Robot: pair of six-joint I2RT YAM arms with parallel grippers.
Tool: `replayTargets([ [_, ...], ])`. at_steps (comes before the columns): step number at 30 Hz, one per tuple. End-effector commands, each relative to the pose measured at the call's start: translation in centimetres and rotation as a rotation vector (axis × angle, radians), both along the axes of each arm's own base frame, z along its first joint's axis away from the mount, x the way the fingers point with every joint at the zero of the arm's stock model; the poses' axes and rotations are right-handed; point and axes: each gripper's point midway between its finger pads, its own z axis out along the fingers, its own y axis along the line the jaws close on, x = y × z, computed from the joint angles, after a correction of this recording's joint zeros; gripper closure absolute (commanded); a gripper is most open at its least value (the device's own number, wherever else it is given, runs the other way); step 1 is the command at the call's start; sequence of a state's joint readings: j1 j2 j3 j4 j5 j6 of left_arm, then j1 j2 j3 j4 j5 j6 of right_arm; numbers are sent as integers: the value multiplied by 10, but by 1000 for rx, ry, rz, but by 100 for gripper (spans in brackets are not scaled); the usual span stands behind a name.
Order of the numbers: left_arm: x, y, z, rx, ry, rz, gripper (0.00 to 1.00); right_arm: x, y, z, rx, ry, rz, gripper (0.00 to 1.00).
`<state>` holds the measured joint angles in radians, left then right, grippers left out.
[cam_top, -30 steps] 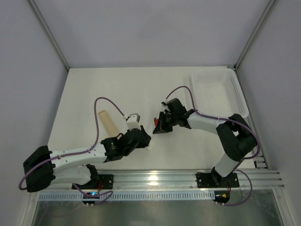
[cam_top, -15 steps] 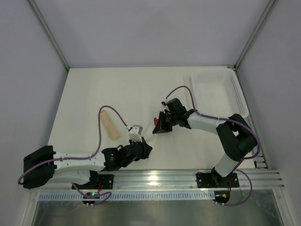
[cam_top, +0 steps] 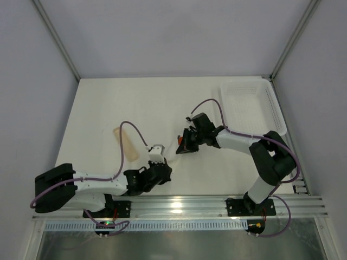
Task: Place the utensils on the paper napkin and roll it up
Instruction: Roll the napkin at the center of the board.
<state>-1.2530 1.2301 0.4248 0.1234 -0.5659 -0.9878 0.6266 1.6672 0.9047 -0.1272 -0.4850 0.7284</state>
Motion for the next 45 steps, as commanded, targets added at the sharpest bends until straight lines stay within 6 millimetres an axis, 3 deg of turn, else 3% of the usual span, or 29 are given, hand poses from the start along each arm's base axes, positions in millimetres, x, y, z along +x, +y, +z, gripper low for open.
replayTargets([
  [1, 18, -9, 18, -63, -39, 46, 100, 3, 4, 11, 34, -45, 21, 96],
  [10, 23, -11, 5, -56, 3, 54, 100, 3, 4, 12, 35, -46, 18, 96],
  [23, 17, 14, -24, 76, 141, 174, 100, 6, -3, 9, -7, -74, 32, 97],
  [35, 11, 39, -31, 102, 163, 241, 100, 8, -10, 1, -52, -102, 45, 96],
  [45, 9, 42, -36, 86, 181, 244, 100, 14, -18, -4, -103, -137, 42, 97],
])
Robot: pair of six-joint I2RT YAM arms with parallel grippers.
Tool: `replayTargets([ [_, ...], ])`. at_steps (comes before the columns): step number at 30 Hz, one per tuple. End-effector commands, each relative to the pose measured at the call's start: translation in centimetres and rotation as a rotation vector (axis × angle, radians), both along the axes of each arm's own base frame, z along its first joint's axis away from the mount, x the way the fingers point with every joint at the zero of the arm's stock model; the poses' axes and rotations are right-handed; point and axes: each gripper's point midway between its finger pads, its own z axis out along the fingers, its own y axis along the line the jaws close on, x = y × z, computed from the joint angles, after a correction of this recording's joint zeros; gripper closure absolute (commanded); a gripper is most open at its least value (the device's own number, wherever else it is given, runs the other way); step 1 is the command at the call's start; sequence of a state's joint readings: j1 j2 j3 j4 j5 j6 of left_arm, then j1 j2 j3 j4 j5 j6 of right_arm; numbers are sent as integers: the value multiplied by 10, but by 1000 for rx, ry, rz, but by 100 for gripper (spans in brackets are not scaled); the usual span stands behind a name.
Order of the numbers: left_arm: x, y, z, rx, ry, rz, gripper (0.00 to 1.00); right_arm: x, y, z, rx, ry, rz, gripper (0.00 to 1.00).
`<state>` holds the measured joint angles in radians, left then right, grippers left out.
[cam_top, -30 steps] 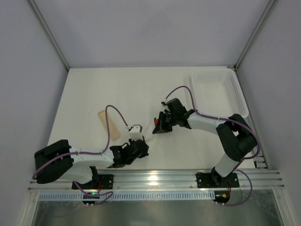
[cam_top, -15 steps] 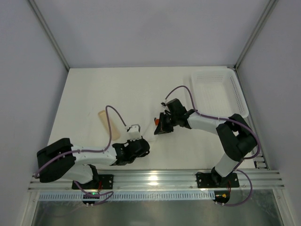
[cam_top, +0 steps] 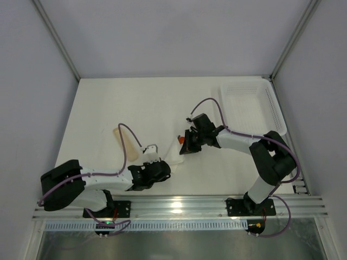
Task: Place the utensils on the paper napkin and roll it up
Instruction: Roll the napkin at the center of the board.
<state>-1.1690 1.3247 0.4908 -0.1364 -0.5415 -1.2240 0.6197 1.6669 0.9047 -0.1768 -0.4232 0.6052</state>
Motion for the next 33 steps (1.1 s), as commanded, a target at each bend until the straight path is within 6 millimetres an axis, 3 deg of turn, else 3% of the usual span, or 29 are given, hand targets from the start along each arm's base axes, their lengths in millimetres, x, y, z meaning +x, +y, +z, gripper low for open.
replayTargets([
  [1, 4, 5, 9, -33, -33, 22, 100, 11, -1, 10, -9, -67, 2, 96],
  [9, 0, -12, 49, -276, -165, -83, 100, 11, 0, 8, -5, -61, 3, 96],
  [15, -6, -19, 42, -294, -147, -126, 100, 11, 1, 10, 1, -65, 7, 96],
  [24, 4, -41, 46, -333, -174, -128, 100, 11, 1, 12, 7, -68, 9, 96],
  [33, 10, -43, 35, -315, -162, -100, 100, 9, 0, 13, 7, -72, 11, 96],
])
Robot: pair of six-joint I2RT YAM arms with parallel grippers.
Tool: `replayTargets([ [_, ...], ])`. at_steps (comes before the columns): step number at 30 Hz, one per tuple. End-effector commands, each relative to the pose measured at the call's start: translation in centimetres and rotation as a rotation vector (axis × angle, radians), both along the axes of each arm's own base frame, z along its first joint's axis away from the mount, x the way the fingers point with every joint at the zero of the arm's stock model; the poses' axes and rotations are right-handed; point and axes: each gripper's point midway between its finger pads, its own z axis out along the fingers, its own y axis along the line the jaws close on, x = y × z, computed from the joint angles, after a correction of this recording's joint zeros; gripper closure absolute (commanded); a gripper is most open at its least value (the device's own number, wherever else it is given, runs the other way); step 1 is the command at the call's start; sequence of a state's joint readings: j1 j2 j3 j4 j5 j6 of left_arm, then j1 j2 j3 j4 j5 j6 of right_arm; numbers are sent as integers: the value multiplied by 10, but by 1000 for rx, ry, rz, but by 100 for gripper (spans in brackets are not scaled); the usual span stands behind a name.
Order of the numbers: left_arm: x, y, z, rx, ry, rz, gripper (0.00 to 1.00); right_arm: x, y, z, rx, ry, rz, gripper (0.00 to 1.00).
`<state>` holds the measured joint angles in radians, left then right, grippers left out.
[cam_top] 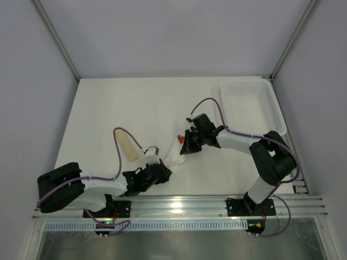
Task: Place the utensils on the paper napkin and roll it up
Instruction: Roll the napkin at the center of the board.
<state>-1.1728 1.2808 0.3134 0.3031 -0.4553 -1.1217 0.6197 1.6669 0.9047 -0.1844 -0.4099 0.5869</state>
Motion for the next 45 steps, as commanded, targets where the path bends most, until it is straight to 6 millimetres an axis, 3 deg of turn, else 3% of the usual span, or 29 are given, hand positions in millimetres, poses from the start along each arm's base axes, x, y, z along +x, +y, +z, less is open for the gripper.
replayTargets([
  [1, 11, -12, 23, -90, -56, 27, 100, 8, 2, 15, 20, -61, 8, 96],
  [8, 10, -7, 33, -138, -78, 29, 100, 8, 1, 18, 21, -68, 8, 96],
  [22, 20, -16, 28, -70, -85, 46, 100, 8, 4, 15, 28, -59, 11, 96],
  [26, 20, -14, 22, -53, -74, 49, 100, 9, 4, 17, 24, -65, 17, 96],
  [35, 15, 9, 1, 30, 1, 107, 100, 13, -5, 13, -27, -92, 5, 96],
  [43, 17, 14, -17, 45, 60, 134, 100, 13, -10, 8, -52, -106, 6, 96],
  [45, 18, 12, -13, 24, 52, 127, 100, 14, -9, 9, -48, -116, 8, 96],
])
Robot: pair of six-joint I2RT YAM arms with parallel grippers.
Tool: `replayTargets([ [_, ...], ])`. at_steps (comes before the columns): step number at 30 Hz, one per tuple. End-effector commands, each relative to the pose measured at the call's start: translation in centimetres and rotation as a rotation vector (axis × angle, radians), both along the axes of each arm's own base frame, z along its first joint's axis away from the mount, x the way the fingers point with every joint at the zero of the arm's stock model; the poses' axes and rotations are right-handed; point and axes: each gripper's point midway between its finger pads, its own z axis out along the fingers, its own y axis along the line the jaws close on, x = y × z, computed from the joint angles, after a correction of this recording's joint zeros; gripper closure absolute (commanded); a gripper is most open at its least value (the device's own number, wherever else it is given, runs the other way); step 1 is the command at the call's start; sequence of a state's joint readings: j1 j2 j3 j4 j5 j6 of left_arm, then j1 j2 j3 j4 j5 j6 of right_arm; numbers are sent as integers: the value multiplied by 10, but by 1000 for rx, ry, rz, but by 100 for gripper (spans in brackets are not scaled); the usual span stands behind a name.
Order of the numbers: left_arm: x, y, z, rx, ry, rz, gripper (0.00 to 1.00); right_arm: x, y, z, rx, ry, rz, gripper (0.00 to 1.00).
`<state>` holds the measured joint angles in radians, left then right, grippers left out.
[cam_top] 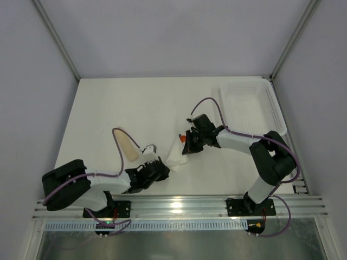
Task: Place the utensils on the paper napkin and roll it up
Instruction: Roll the napkin at the center of the board.
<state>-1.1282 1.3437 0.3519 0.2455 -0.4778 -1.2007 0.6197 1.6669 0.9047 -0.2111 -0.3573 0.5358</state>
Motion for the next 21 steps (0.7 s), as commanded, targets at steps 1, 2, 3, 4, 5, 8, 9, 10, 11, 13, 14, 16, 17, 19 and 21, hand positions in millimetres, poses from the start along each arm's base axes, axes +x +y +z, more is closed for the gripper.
replayTargets([
  [1, 2, 2, -1, -10, -6, 8, 100, 12, 1, 17, 15, -79, 2, 96],
  [2, 1, -1, 3, -29, -13, -12, 100, 12, 2, 17, 19, -80, 5, 97],
  [3, 2, -5, 9, -56, -35, -27, 100, 12, 3, 17, 20, -76, 6, 96],
  [4, 1, -6, 12, -75, -43, -32, 100, 13, 4, 17, 24, -77, 6, 97],
  [5, -1, 0, 8, -70, -46, -34, 100, 12, 4, 18, 27, -75, 8, 96],
  [8, -6, 7, 14, -108, -70, -42, 100, 14, 4, 18, 22, -77, 3, 96],
  [9, -6, 6, 19, -131, -85, -48, 100, 14, 4, 18, 22, -78, 1, 96],
  [10, -7, 7, 21, -139, -99, -55, 100, 14, 4, 18, 22, -76, -4, 96],
  [11, -8, 10, 22, -141, -109, -53, 100, 14, 5, 20, 32, -71, -11, 97],
  [13, -10, 11, 24, -143, -120, -61, 100, 12, 7, 21, 48, -57, -27, 96],
  [14, -10, 12, 25, -145, -125, -60, 100, 12, 8, 22, 62, -50, -35, 96],
  [16, -9, 14, 28, -154, -135, -44, 100, 12, 14, 25, 111, -35, -70, 96],
  [17, -9, 15, 29, -153, -136, -39, 100, 12, 15, 24, 121, -29, -84, 96],
  [19, -8, 17, 30, -162, -143, -27, 100, 15, 18, 24, 149, -12, -126, 96],
  [21, -7, 17, 33, -173, -148, -19, 100, 19, 23, 25, 190, -18, -153, 96],
])
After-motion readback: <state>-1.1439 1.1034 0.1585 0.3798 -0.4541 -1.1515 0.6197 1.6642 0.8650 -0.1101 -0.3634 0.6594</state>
